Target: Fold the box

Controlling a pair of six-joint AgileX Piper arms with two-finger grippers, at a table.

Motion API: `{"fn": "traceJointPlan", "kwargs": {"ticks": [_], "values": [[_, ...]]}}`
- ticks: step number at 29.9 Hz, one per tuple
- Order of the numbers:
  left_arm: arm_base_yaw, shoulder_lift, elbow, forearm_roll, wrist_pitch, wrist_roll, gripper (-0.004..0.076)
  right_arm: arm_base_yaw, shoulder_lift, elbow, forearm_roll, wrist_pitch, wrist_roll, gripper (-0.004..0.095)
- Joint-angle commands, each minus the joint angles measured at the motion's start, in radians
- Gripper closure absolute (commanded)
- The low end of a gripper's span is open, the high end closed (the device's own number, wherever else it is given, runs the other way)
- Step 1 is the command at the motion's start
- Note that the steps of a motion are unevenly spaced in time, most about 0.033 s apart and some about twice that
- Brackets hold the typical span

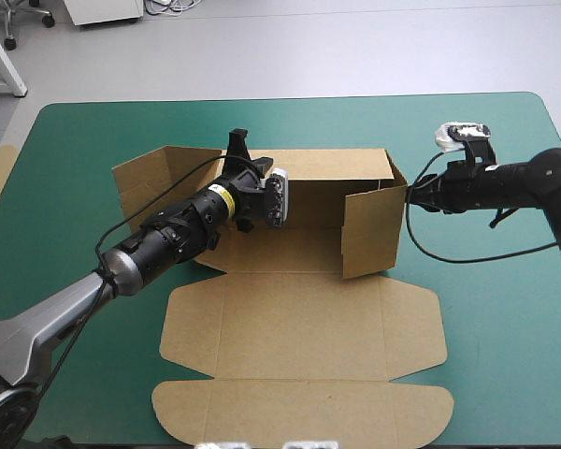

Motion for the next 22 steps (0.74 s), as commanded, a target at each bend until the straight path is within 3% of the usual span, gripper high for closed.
{"fn": "traceJointPlan", "kwargs": {"ticks": [1,4,22], "values": [[-0.006,-0.030,-0.025,-0.010,-0.027,-0.017,0.0734,-0.002,-0.085,0.068,0.131,-0.079,-0.119,0.0598],[-0.006,-0.030,-0.025,-0.010,-0.027,-0.017,0.0734,-0.002,-0.105,0.110,0.186,-0.094,-0.186,0.0598],[-0.006,-0.030,-0.025,-0.010,-0.027,-0.017,0.0734,-0.002,-0.173,0.169,0.228,-0.077,-0.338,0.0597]]}}
